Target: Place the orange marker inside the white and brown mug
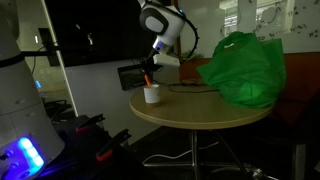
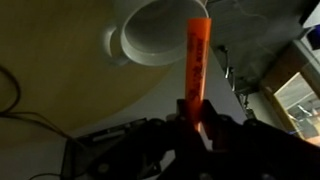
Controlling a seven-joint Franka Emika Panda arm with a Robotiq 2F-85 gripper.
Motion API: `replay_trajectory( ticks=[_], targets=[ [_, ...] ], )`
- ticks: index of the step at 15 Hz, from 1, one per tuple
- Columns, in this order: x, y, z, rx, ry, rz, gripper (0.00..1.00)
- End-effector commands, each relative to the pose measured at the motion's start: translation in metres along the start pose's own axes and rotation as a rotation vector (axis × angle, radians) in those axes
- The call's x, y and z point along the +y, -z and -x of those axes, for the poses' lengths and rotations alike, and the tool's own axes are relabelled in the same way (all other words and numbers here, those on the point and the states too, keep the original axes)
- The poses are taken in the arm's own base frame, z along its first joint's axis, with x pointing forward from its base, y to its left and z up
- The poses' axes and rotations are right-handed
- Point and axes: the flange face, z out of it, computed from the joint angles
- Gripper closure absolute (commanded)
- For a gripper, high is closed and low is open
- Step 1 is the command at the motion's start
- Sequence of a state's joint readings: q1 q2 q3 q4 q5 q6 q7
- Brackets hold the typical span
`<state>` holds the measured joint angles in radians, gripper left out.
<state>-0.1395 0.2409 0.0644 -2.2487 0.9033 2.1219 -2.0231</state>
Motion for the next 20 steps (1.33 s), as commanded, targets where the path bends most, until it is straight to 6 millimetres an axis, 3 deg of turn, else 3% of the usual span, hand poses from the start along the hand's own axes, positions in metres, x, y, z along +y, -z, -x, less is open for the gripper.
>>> replay_trajectory(
  ticks=[1,4,12,13,14,16,20],
  targets=[
    [0.006,-0.004,-0.013,0.04,0.063,-0.018,0.95],
    [0.014,-0.015,-0.013,0.07,0.105,-0.021,0.95],
    [0.033,-0.035,0.014,0.084,0.156,-0.018,0.95],
    [0.033,-0.033,0.014,0.075,0.16,-0.008,0.91],
    [0.033,-0.03,0.014,0.063,0.157,0.007,0.56],
    [0.032,-0.022,0.009,0.05,0.162,0.007,0.49],
    [0.018,-0.006,-0.002,-0.063,0.171,-0.038,0.17]
  ],
)
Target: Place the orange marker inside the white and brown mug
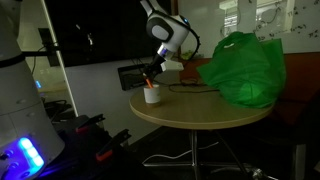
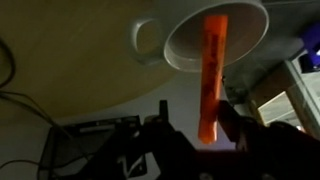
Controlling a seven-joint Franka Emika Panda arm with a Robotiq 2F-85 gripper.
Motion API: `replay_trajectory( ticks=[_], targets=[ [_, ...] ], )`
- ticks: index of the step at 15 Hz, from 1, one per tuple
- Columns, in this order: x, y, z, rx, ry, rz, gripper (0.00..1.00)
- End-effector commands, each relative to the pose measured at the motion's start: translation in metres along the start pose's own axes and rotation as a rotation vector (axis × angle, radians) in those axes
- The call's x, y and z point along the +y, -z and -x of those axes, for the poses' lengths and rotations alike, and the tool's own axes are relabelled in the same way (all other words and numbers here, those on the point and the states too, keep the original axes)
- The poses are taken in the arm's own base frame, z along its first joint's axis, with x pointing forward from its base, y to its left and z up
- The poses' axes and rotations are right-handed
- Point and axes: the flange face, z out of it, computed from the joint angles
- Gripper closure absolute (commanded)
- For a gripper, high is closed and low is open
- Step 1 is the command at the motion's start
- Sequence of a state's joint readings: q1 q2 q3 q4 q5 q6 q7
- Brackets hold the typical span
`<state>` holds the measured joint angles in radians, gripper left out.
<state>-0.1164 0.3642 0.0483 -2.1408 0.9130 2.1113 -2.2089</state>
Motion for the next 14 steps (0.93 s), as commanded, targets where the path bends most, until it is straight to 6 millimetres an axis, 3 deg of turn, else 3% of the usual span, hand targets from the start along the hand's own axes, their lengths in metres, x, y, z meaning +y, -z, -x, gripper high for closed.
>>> replay_trajectory(
  ticks=[1,3,11,14],
  targets=[
    [-0.015,0.019,-0.016,-0.111,-0.002,-0.031,0.11],
    [-0.019,0.027,-0.024,-0.132,0.024,-0.018,0.0],
    [-0.044,0.044,-0.04,-0.344,-0.021,-0.03,0.0],
    [-0.051,0.052,-0.049,-0.392,0.0,0.081,0.0]
  ],
)
